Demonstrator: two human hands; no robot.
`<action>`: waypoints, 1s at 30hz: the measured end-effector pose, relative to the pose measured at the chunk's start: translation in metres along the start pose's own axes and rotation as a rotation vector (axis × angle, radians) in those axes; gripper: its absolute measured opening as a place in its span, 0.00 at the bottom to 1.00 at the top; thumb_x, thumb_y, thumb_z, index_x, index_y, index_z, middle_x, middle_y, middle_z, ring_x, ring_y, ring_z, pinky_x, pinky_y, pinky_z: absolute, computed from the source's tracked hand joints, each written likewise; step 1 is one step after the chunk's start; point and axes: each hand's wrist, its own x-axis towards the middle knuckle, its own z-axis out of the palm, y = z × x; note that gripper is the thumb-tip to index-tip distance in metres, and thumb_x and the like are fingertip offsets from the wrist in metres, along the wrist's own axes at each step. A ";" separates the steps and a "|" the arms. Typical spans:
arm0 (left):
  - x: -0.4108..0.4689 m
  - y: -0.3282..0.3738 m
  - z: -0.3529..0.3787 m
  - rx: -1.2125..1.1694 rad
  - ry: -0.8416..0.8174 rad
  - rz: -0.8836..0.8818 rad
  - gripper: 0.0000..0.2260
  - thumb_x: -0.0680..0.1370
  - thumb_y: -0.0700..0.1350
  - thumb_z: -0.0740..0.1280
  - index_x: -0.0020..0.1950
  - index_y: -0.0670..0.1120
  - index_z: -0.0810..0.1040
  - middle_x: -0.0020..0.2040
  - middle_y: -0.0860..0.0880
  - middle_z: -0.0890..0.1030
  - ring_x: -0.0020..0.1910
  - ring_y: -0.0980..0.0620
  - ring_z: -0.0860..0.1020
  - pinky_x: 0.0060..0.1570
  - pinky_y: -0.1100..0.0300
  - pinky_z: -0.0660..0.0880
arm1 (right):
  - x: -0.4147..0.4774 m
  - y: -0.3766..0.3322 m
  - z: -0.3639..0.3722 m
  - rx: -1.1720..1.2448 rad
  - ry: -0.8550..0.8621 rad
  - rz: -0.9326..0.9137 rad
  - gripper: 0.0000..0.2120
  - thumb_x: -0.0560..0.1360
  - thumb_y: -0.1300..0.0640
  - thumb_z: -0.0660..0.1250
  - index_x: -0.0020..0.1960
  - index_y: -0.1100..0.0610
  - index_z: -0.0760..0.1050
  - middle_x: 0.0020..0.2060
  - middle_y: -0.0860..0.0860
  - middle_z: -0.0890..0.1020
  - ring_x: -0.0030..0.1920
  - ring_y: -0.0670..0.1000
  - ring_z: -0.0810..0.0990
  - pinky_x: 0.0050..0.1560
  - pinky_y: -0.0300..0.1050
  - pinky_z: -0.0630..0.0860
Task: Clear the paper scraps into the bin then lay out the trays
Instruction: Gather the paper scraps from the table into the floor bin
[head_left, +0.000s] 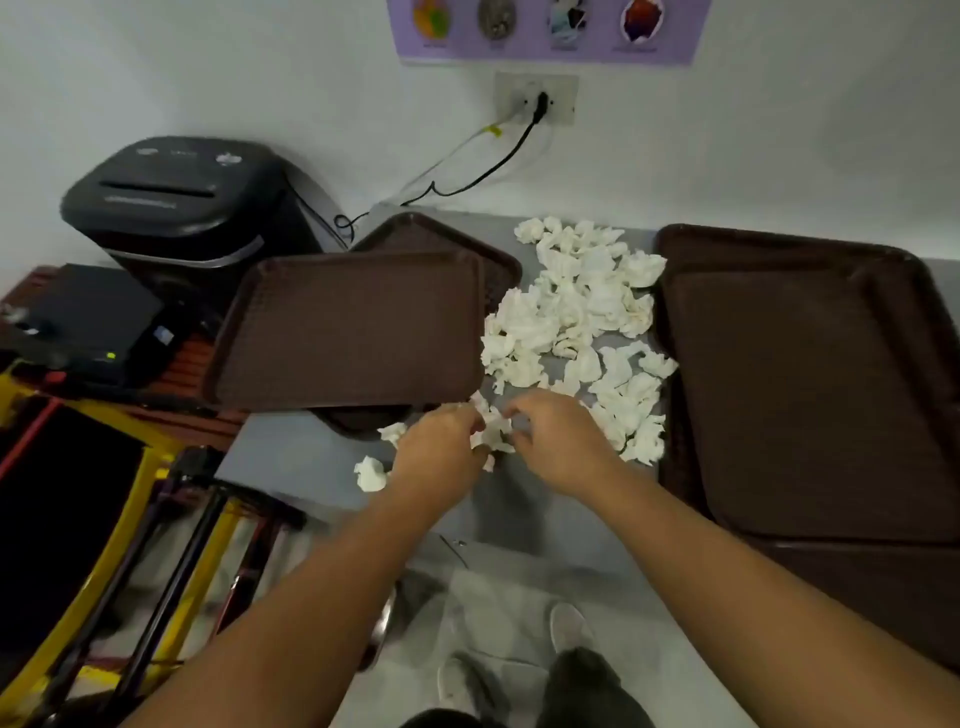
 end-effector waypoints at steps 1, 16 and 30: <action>0.003 -0.003 0.007 -0.001 -0.017 -0.021 0.13 0.73 0.46 0.73 0.56 0.45 0.80 0.53 0.46 0.81 0.52 0.44 0.80 0.51 0.51 0.76 | 0.006 0.004 0.006 -0.005 -0.025 -0.022 0.14 0.75 0.58 0.66 0.60 0.56 0.77 0.56 0.53 0.79 0.55 0.54 0.77 0.57 0.51 0.75; 0.003 0.023 0.046 -0.082 0.090 -0.364 0.15 0.73 0.50 0.72 0.57 0.47 0.80 0.55 0.46 0.78 0.52 0.44 0.78 0.49 0.53 0.75 | 0.044 0.058 0.038 -0.106 -0.223 -0.158 0.14 0.76 0.55 0.65 0.61 0.54 0.75 0.54 0.52 0.75 0.56 0.54 0.75 0.54 0.50 0.75; -0.013 0.030 0.019 -0.433 0.224 -0.438 0.17 0.73 0.38 0.70 0.58 0.48 0.69 0.49 0.54 0.79 0.44 0.56 0.78 0.41 0.67 0.73 | 0.042 0.046 0.028 0.371 -0.218 -0.133 0.21 0.77 0.58 0.64 0.70 0.53 0.71 0.57 0.50 0.81 0.56 0.48 0.79 0.58 0.41 0.75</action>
